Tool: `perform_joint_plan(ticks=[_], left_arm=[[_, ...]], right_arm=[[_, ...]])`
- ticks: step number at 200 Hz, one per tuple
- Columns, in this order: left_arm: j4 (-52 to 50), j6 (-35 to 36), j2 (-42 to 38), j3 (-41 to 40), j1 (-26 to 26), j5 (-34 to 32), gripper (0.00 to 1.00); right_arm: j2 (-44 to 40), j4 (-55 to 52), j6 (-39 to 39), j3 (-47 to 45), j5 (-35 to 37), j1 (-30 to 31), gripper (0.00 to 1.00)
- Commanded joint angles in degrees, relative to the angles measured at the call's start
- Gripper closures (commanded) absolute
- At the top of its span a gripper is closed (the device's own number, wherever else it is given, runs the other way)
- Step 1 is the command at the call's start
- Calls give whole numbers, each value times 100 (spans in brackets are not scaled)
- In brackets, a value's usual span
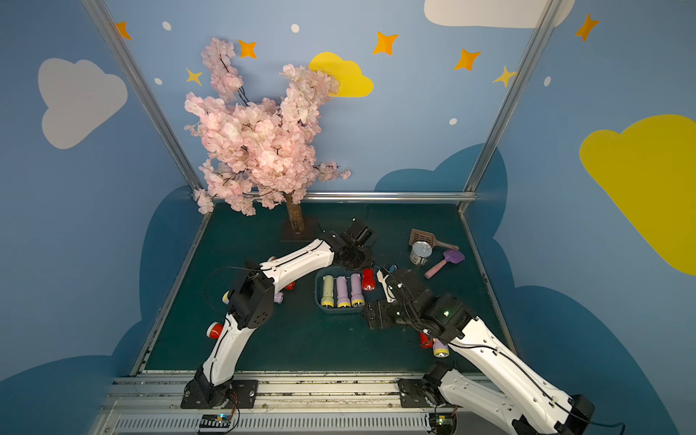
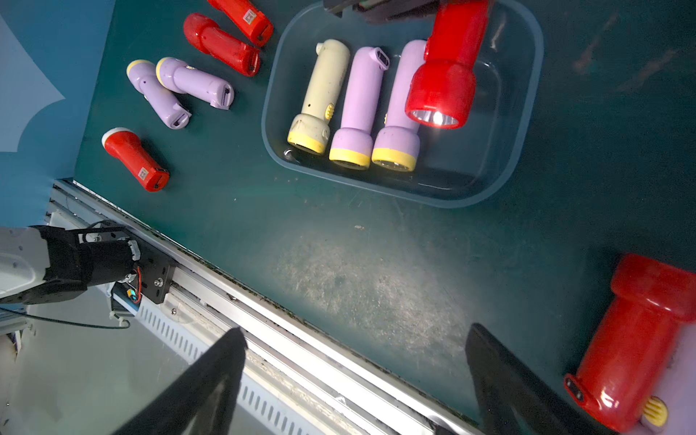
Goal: Put the flashlights into the storage boxes
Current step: Place the flashlight at the storage box.
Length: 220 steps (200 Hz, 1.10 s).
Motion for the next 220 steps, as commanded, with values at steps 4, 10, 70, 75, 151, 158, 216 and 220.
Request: perform_joint_plan(ticks=[4,10,70,75,151,158,216,220], left_arm=[[-180,71,126,217,-51,154,77],[-171,62,150,203,-64,154,77],[62,-54,191,-169,-162,146,76],[70,-73,191,-212,-158,145,77],[378,-106,-35,-781,-171,94,66],[378,-90,-52,-789,-170,88,63],[441,24,-318,-923,-171,21,49],[440,31,-342,-929,-171,28,48]], right_arm=[[-142,-257,19,-58,86,-67,9],[-163,-272,24,-60,94,-71,9],[-257,-330,107,-128,51,-100,9],[-258,-338,120,-128,44,-98,9],[-258,-297,224,-127,-37,-100,9],[-258,-292,233,-112,-37,-99,9],[-237,-335,221,9,-20,-80,9],[-240,-335,224,17,-12,-86,9]])
